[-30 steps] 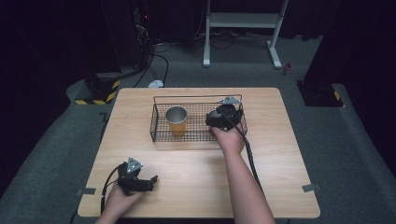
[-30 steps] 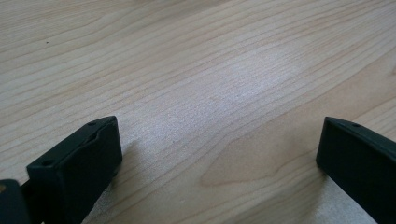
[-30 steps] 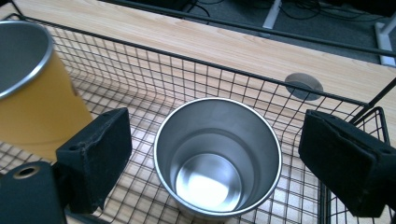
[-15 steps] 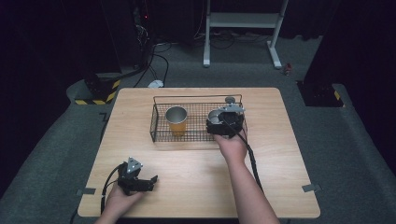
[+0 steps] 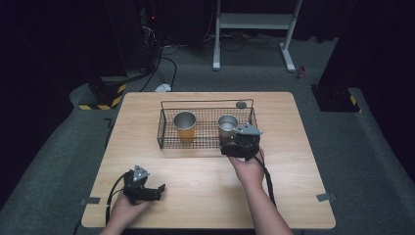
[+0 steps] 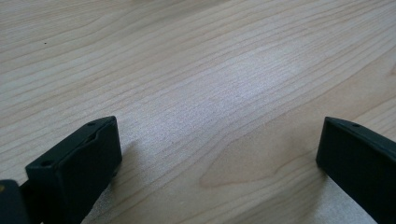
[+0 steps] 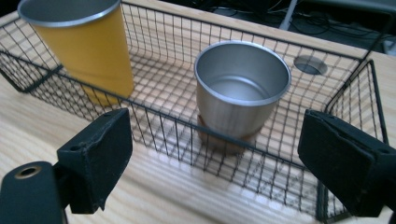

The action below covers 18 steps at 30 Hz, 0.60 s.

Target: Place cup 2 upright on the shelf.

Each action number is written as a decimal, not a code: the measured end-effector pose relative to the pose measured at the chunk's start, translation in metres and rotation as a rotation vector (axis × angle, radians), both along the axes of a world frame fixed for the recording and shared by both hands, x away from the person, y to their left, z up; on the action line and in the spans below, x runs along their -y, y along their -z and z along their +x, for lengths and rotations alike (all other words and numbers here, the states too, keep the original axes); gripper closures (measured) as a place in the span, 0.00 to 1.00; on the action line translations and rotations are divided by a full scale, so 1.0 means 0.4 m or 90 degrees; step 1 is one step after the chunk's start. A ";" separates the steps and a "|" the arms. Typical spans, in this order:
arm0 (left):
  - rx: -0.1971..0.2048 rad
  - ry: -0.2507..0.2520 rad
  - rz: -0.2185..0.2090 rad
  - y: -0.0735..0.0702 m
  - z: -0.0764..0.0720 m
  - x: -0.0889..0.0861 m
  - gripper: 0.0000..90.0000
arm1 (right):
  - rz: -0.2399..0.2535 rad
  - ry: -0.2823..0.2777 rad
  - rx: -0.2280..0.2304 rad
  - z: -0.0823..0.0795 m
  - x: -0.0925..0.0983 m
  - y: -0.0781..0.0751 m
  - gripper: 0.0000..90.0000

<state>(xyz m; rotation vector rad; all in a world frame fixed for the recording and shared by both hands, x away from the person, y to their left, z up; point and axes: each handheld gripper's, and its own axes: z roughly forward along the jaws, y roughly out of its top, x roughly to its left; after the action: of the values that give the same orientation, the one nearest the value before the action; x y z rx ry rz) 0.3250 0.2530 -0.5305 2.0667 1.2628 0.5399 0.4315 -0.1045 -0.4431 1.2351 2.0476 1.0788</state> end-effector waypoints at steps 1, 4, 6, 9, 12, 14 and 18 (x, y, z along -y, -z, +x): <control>0.000 0.000 0.000 0.000 0.000 0.000 0.00 | -0.001 -0.001 0.000 -0.008 0.004 0.005 0.12; 0.000 0.000 0.000 0.000 0.000 0.000 0.00 | -0.002 0.003 -0.002 -0.030 0.018 0.021 0.12; 0.000 0.000 0.000 0.000 0.000 0.000 0.00 | -0.007 0.003 -0.002 -0.045 0.027 0.033 0.12; 0.000 0.000 0.000 0.000 0.000 0.000 0.00 | -0.013 0.008 -0.003 -0.068 0.044 0.051 0.12; 0.000 0.001 0.000 0.000 0.000 0.000 0.00 | -0.023 0.013 -0.001 -0.092 0.063 0.072 0.12; 0.000 0.001 0.000 0.000 0.000 0.000 0.00 | -0.032 0.019 -0.006 -0.107 0.075 0.087 0.12; 0.000 0.001 0.000 0.000 0.000 0.000 0.00 | -0.043 0.025 -0.016 -0.137 0.106 0.116 0.12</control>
<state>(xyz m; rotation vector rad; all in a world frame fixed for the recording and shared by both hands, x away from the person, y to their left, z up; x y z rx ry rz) 0.3252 0.2528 -0.5305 2.0674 1.2611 0.5389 0.3768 -0.1468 -0.4894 1.2563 2.0521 0.9722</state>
